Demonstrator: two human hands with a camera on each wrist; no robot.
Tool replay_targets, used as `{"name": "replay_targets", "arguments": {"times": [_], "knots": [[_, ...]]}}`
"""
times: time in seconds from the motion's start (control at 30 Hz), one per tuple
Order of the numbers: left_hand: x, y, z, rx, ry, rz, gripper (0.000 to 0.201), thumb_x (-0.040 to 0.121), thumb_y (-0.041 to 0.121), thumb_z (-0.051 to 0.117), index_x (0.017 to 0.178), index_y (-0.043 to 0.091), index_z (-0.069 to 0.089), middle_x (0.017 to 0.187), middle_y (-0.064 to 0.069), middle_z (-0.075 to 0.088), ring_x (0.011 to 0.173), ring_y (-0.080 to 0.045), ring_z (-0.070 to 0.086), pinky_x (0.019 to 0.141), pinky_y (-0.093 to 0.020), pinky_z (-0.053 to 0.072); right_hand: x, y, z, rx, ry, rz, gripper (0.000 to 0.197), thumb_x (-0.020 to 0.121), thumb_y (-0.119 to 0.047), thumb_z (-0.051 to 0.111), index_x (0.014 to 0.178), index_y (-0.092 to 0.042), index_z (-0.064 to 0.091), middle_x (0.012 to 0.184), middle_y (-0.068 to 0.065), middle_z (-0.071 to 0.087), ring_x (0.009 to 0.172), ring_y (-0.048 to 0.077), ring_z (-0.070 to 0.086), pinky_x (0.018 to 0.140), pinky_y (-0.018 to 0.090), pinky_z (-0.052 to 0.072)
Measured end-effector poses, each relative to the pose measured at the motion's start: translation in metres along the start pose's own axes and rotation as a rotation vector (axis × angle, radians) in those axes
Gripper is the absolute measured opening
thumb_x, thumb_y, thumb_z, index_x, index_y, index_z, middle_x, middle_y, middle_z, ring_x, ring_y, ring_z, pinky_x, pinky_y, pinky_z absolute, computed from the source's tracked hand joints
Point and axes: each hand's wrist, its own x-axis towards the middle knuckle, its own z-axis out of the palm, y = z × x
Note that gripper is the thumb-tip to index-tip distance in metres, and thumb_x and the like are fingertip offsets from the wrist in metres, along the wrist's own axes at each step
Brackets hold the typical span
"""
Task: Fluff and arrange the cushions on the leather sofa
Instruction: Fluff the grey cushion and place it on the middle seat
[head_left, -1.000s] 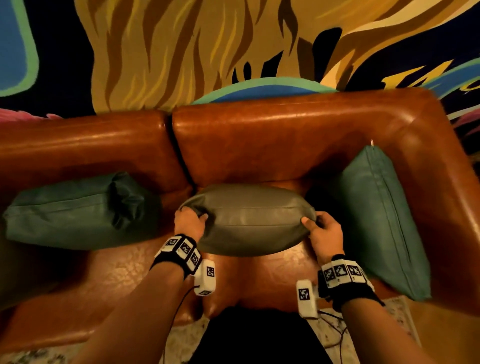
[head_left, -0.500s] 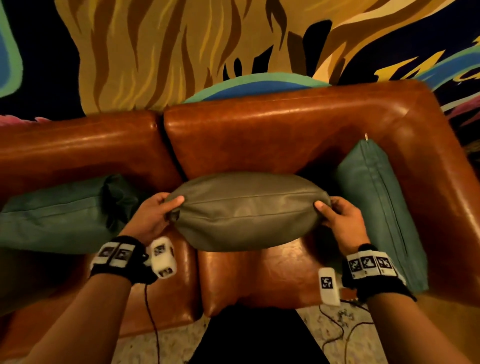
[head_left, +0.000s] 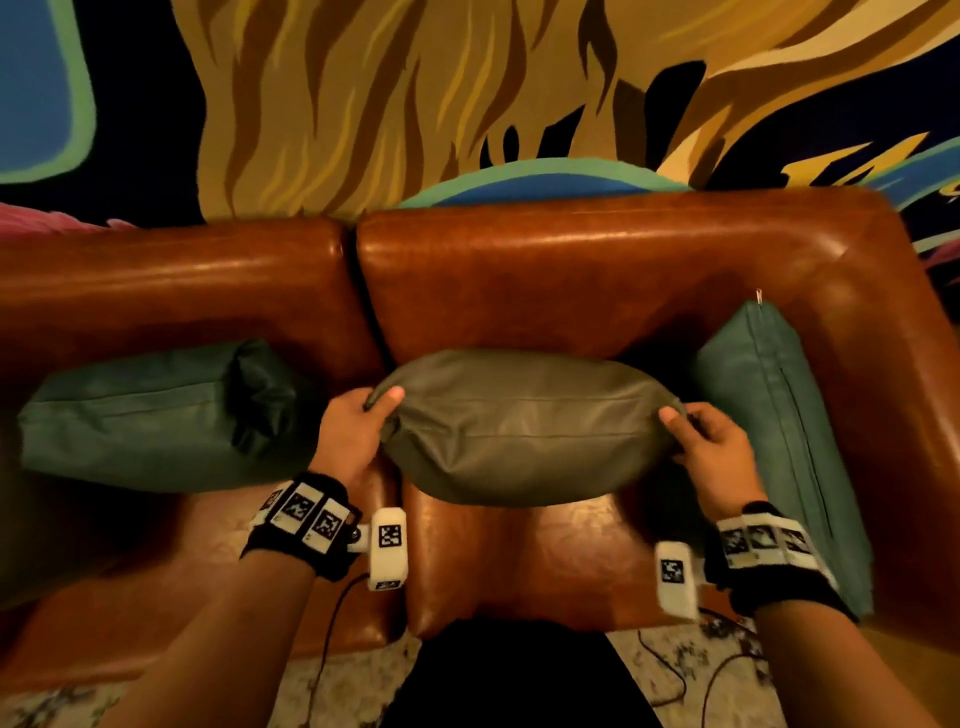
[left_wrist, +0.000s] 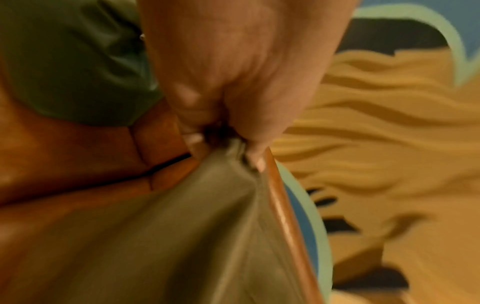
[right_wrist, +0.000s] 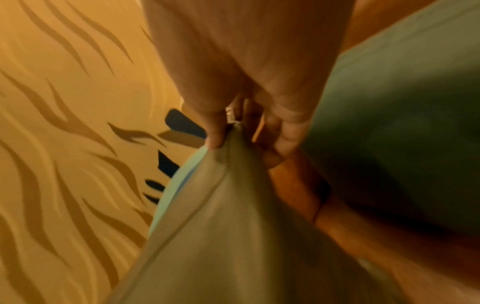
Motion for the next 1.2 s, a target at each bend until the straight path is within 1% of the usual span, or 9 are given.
{"name": "replay_targets", "arguments": {"times": [0.13, 0.23, 0.3, 0.4, 0.5, 0.63, 0.83, 1.03, 1.2], "knots": [[0.010, 0.012, 0.001, -0.193, 0.033, -0.119, 0.051, 0.086, 0.056, 0.068, 0.082, 0.005, 0.073, 0.080, -0.015, 0.075, 0.071, -0.024, 0.071, 0.059, -0.032, 0.054, 0.001, -0.022, -0.018, 0.077, -0.017, -0.065, 0.008, 0.096, -0.013, 0.064, 0.090, -0.014, 0.070, 0.079, -0.005, 0.075, 0.076, 0.005, 0.068, 0.067, 0.016, 0.056], [0.013, 0.016, 0.009, -0.143, -0.129, -0.127, 0.036, 0.076, 0.041, 0.084, 0.089, 0.009, 0.071, 0.091, -0.014, 0.076, 0.083, -0.030, 0.073, 0.064, -0.037, 0.059, 0.017, -0.007, -0.011, -0.079, 0.087, 0.028, 0.021, 0.086, -0.035, 0.074, 0.082, -0.016, 0.067, 0.069, -0.005, 0.072, 0.073, 0.016, 0.066, 0.065, 0.026, 0.057], [0.012, 0.011, 0.014, -0.073, -0.198, -0.105, 0.037, 0.068, 0.028, 0.089, 0.092, 0.008, 0.070, 0.093, -0.015, 0.076, 0.089, -0.038, 0.072, 0.076, -0.049, 0.058, 0.026, 0.004, -0.001, -0.317, 0.177, 0.077, 0.043, 0.075, -0.051, 0.078, 0.094, -0.014, 0.070, 0.092, 0.012, 0.073, 0.091, 0.034, 0.066, 0.083, 0.044, 0.055], [0.008, -0.006, 0.017, 0.084, -0.127, 0.017, 0.020, 0.080, 0.021, 0.082, 0.091, 0.008, 0.072, 0.088, -0.011, 0.077, 0.086, -0.031, 0.073, 0.080, -0.046, 0.057, 0.012, -0.003, 0.038, -0.655, 0.415, -0.206, 0.046, 0.087, -0.022, 0.063, 0.129, -0.004, 0.057, 0.129, 0.024, 0.057, 0.122, 0.040, 0.051, 0.108, 0.047, 0.039], [-0.009, -0.011, 0.018, 0.300, -0.031, 0.160, 0.020, 0.092, 0.029, 0.069, 0.094, 0.009, 0.074, 0.083, -0.004, 0.074, 0.085, -0.024, 0.071, 0.075, -0.032, 0.051, -0.032, -0.021, 0.128, -0.524, 0.093, -0.581, 0.053, 0.093, -0.031, 0.048, 0.139, -0.004, 0.050, 0.146, 0.018, 0.049, 0.140, 0.035, 0.041, 0.119, 0.047, 0.029], [-0.034, -0.012, 0.026, 0.427, -0.085, 0.377, 0.036, 0.091, 0.019, 0.047, 0.111, -0.001, 0.069, 0.105, -0.019, 0.073, 0.097, -0.031, 0.069, 0.082, -0.024, 0.044, -0.080, -0.020, 0.238, -0.585, -0.545, -0.678, 0.063, 0.103, -0.048, 0.028, 0.155, -0.013, 0.034, 0.164, 0.010, 0.027, 0.154, 0.022, 0.015, 0.126, 0.036, 0.007], [-0.031, -0.015, 0.003, 0.253, -0.193, 0.134, 0.019, 0.097, 0.024, 0.063, 0.081, 0.018, 0.073, 0.071, -0.001, 0.074, 0.069, -0.016, 0.072, 0.064, -0.031, 0.059, -0.025, 0.039, 0.195, -1.075, -0.310, -0.675, 0.061, 0.101, -0.044, 0.022, 0.154, -0.017, 0.037, 0.163, 0.005, 0.031, 0.152, 0.021, 0.025, 0.123, 0.049, 0.009], [-0.022, -0.031, 0.004, 0.363, 0.024, 0.146, 0.024, 0.099, 0.032, 0.057, 0.092, 0.012, 0.068, 0.084, -0.006, 0.071, 0.084, -0.027, 0.068, 0.077, -0.040, 0.052, 0.027, 0.046, 0.086, -1.228, 0.121, -0.384, 0.063, 0.102, -0.053, 0.016, 0.153, -0.022, 0.038, 0.159, 0.012, 0.036, 0.150, 0.031, 0.027, 0.122, 0.052, -0.002], [-0.028, -0.010, 0.036, 0.265, 0.202, 0.072, 0.037, 0.104, 0.037, 0.046, 0.098, 0.003, 0.056, 0.090, -0.011, 0.061, 0.095, -0.036, 0.062, 0.076, -0.034, 0.038, 0.028, 0.023, 0.043, -0.831, 0.309, 0.165, 0.054, 0.102, -0.054, 0.032, 0.122, -0.008, 0.055, 0.127, 0.027, 0.058, 0.120, 0.043, 0.053, 0.101, 0.053, 0.038]]}}
